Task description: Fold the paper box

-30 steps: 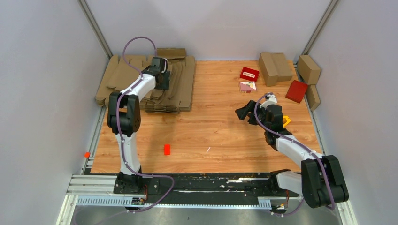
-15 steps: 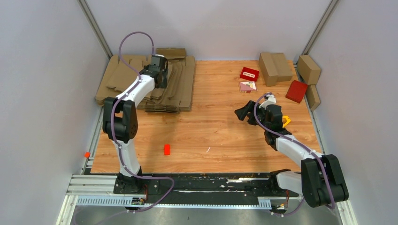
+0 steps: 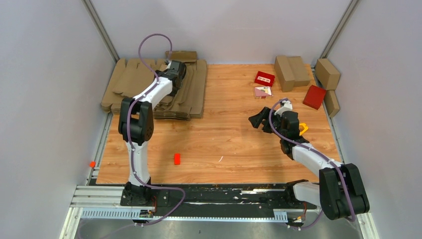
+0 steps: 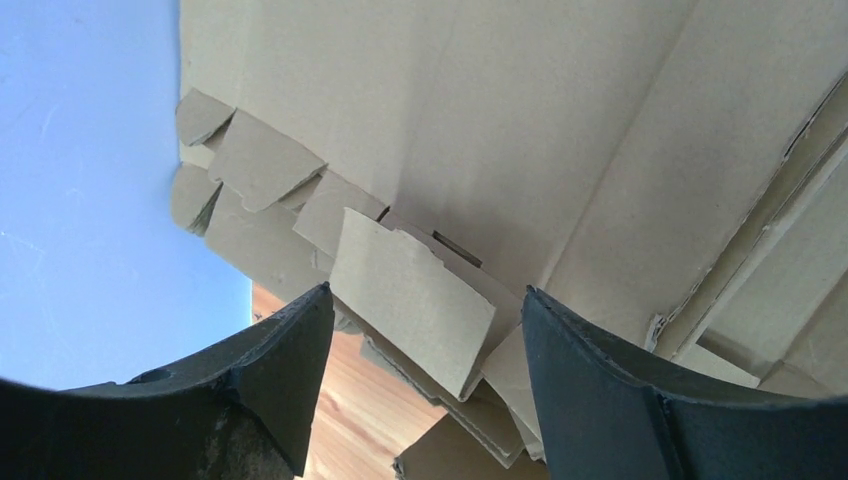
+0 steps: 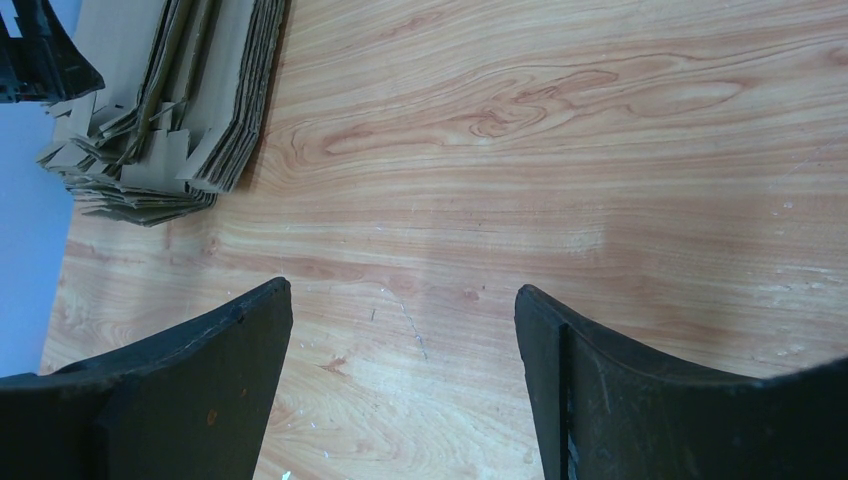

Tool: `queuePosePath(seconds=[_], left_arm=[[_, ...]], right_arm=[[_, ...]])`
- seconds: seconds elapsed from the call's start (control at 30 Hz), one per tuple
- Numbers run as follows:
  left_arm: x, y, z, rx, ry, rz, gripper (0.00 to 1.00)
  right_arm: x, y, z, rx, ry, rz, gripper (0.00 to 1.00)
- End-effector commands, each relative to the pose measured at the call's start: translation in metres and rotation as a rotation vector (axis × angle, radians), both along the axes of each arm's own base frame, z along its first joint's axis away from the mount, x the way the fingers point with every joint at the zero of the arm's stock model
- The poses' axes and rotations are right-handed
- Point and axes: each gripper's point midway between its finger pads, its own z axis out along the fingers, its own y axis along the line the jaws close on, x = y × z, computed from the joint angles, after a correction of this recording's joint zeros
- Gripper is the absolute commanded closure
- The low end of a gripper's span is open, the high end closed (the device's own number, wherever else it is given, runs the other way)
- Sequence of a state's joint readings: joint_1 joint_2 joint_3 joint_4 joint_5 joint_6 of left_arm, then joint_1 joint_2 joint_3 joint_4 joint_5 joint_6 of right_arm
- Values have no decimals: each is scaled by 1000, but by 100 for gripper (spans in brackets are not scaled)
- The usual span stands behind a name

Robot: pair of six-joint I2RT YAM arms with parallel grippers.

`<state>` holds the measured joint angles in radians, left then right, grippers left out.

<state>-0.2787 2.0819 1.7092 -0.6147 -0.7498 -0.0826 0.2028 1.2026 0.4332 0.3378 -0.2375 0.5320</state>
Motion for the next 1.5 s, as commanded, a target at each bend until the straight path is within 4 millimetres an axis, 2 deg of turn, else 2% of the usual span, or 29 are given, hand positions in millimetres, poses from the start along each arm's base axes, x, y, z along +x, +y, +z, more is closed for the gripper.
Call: queuePosePath(seconds=[0.0, 0.2, 0.4, 0.6, 0.67, 0.73, 0.77, 0.83, 0.87, 0.9, 1.03, 1.2, 1.3, 1.37, 1.47], left_arm=[[3, 1, 5, 32, 26, 2, 25], [-4, 13, 8, 108, 47, 45, 38], [-8, 15, 0, 129, 93, 49, 36], [-4, 7, -14, 85, 122, 18, 32], [-4, 6, -16, 87, 131, 20, 39], [-5, 7, -13, 86, 122, 23, 55], [-5, 8, -9, 89, 109, 27, 64], [-7, 11, -1, 97, 77, 40, 88], [-7, 12, 7, 97, 44, 48, 96], [-8, 15, 12, 102, 22, 58, 100], [-12, 10, 40, 107, -87, 65, 100], [-25, -23, 92, 96, -265, 12, 100], [-36, -34, 119, 71, -349, 2, 100], [-44, -40, 133, 23, -384, -12, 100], [-53, -67, 145, -112, -415, -100, 100]], right_arm=[[9, 5, 27, 2, -77, 16, 19], [7, 3, 31, -2, -89, 11, 19], [7, 2, 33, -2, -96, 9, 19], [7, 2, 33, -5, -98, 7, 19], [7, 2, 33, -5, -99, 6, 19], [7, 2, 33, -5, -100, 7, 19], [7, 2, 33, -5, -98, 8, 19], [7, 2, 34, -3, -100, 8, 19], [7, 2, 34, -3, -99, 8, 19], [6, 2, 34, -2, -100, 10, 19], [7, 2, 36, -2, -105, 8, 19], [6, 2, 37, -6, -107, 9, 19], [6, 1, 37, -8, -109, 8, 19], [6, 2, 38, -7, -111, 10, 19], [6, 3, 39, -4, -114, 13, 19]])
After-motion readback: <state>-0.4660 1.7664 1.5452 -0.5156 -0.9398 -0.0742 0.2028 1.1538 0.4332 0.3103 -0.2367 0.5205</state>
